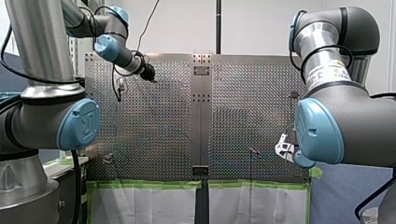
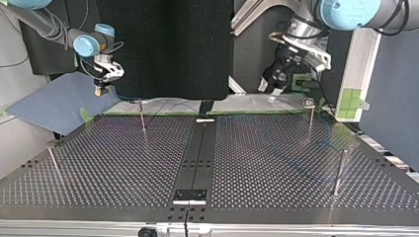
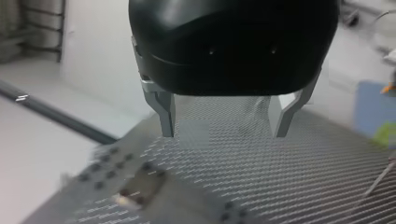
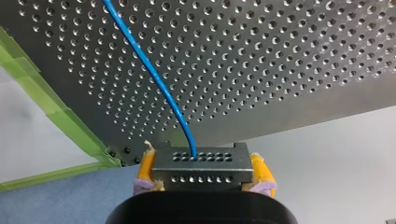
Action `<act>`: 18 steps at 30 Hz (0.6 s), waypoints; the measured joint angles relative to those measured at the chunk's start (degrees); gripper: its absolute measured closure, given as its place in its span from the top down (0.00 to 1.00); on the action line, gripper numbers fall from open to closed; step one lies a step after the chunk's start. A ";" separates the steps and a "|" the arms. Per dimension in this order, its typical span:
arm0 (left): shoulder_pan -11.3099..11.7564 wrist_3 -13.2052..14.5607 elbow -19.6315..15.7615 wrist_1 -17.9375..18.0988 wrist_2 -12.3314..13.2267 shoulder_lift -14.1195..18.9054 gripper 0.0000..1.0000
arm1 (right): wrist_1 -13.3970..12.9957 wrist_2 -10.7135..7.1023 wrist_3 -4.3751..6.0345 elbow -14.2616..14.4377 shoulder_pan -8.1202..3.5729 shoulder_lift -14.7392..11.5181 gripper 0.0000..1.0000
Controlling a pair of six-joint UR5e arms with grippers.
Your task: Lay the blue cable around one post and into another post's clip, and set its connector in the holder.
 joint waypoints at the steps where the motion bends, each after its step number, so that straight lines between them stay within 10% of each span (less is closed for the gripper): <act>1: -0.19 0.49 -0.53 0.56 0.54 -0.28 1.00 | 0.01 0.06 -0.07 0.00 0.02 0.01 0.47; 7: -1.58 2.75 -3.08 3.90 2.54 -1.87 1.00 | 0.24 0.56 -0.53 0.01 0.26 -0.01 0.47; 18: -7.86 4.51 -0.68 10.46 -3.18 -8.15 1.00 | 2.79 1.68 -3.17 0.02 0.76 -0.07 0.47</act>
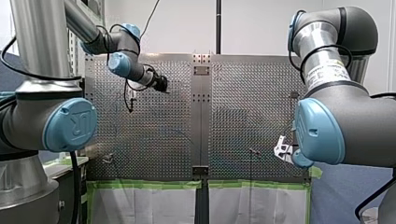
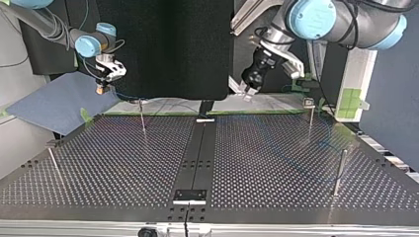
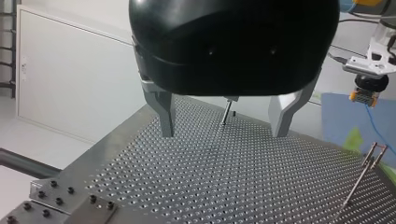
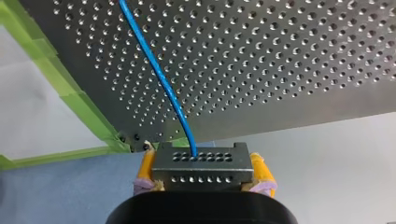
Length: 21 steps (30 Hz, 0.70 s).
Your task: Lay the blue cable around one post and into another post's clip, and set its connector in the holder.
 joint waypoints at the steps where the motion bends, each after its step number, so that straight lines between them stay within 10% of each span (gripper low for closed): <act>1: -0.51 -0.33 0.02 0.51 -0.52 -0.52 1.00 | 0.07 0.02 -0.10 0.00 0.05 0.00 0.47; 21: -12.22 3.19 0.19 12.24 -12.23 -12.23 1.00 | -0.19 -0.55 -0.20 -0.04 0.36 -0.08 0.47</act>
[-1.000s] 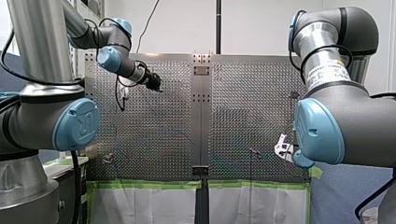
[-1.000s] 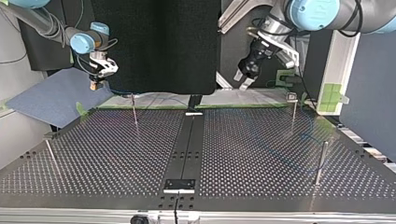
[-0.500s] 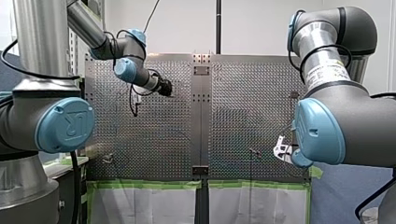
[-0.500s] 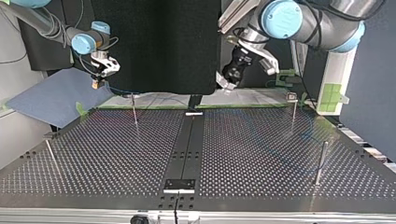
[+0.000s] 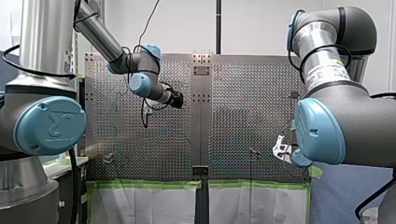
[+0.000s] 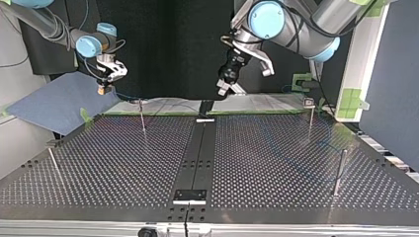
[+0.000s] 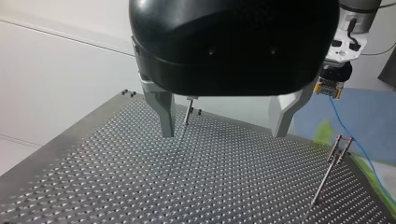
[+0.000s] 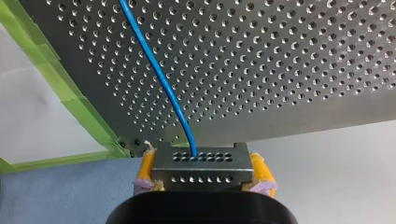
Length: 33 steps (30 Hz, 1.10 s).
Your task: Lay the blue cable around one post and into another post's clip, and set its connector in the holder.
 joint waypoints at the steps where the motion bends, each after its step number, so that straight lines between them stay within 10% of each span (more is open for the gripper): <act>1: -0.52 0.05 0.02 0.49 -0.51 -0.51 1.00 | -0.01 -0.22 0.02 0.00 0.00 0.01 0.47; 23: -12.77 2.14 5.80 10.42 -13.12 -13.12 1.00 | -0.55 -4.18 -0.39 0.00 0.62 0.07 0.47; 33: -13.83 2.26 6.72 10.49 -18.80 -18.80 1.00 | 0.01 -4.71 -0.87 0.00 1.03 0.08 0.47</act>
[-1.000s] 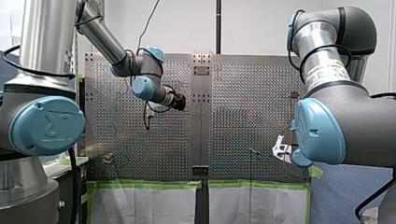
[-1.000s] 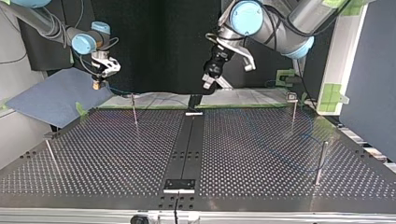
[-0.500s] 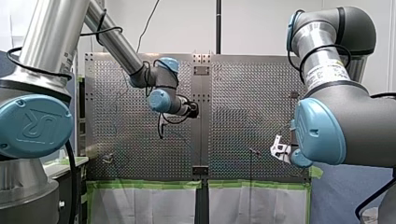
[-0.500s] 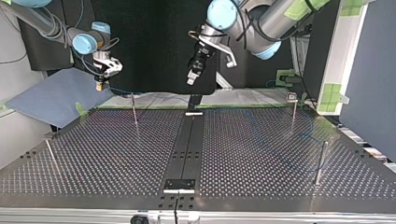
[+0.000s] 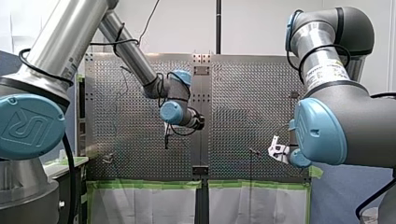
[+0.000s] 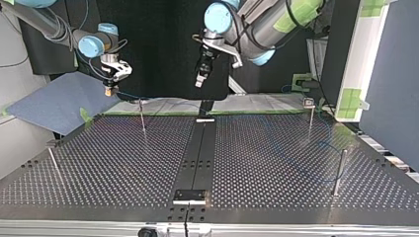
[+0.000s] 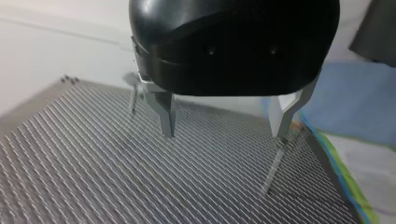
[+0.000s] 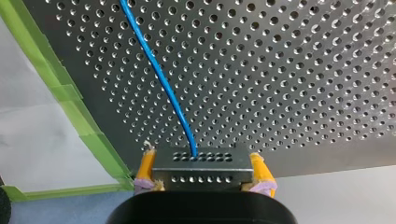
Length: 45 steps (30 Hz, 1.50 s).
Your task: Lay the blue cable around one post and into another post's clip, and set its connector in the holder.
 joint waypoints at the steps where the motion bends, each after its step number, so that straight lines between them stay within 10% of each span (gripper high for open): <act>1: 0.06 0.01 0.00 0.03 -0.50 -0.57 1.00 | 0.01 -0.01 -0.01 0.00 0.00 0.01 0.47; 45: 0.62 -0.92 23.73 -0.92 0.89 -26.89 1.00 | 0.17 -0.04 -0.79 0.00 0.68 0.00 0.47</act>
